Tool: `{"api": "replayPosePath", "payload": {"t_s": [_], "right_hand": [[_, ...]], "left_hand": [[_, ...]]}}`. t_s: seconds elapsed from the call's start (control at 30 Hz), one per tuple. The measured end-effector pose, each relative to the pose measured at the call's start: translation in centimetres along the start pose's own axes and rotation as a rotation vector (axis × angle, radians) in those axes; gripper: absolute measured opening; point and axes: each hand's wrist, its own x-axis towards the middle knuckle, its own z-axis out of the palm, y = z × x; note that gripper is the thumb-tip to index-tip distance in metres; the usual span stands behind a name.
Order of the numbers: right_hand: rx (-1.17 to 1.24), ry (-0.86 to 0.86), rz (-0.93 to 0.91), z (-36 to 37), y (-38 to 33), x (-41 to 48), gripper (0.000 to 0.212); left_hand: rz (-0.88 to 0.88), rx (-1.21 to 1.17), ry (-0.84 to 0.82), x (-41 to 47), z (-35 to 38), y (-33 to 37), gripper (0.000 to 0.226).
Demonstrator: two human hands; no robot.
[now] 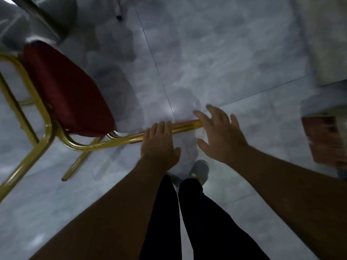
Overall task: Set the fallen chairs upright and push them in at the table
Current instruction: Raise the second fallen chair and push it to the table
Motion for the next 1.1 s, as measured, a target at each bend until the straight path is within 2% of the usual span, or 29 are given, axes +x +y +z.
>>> {"api": "replayPosePath", "payload": {"t_s": [0.17, 0.23, 0.33, 0.43, 0.53, 0.67, 0.83, 1.0, 1.1], "right_hand": [[-0.014, -0.053, -0.068, 6.3, 2.5, 6.0, 0.093], [0.072, -0.1, -0.096, 8.3, 3.4, 7.6, 0.074], [0.171, -0.057, -0.18, 9.9, 4.5, 8.5, 0.045], [0.157, 0.009, -0.249, 10.6, 4.9, 8.8, 0.039], [0.082, 0.08, -0.307, 10.5, 4.5, 9.1, 0.032], [0.008, 0.166, -0.335, 9.7, 3.4, 8.2, 0.031], [0.021, 0.207, -0.343, 7.2, 1.1, 5.7, 0.035], [0.057, 0.345, -0.384, 2.1, -2.3, -0.2, 0.034], [0.163, 0.355, -0.439, -2.2, -5.1, -4.6, 0.036]], "left_hand": [[0.023, -0.038, 0.097, 5.0, 7.0, -1.8, 0.086], [0.008, -0.028, 0.138, 5.9, 9.3, -2.2, 0.076], [-0.085, -0.012, 0.245, 6.7, 10.9, -1.4, 0.058], [-0.119, 0.015, 0.294, 7.2, 11.0, -0.8, 0.054], [0.003, 0.018, 0.32, 7.8, 11.0, -1.5, 0.049], [0.109, 0.032, 0.309, 7.7, 10.4, -1.6, 0.04], [0.112, -0.015, 0.339, 4.6, 7.9, -1.8, 0.033], [0.131, -0.12, 0.443, -2.2, 2.4, -2.9, 0.031], [0.126, -0.202, 0.465, -7.5, -1.7, -4.3, 0.033]]}}
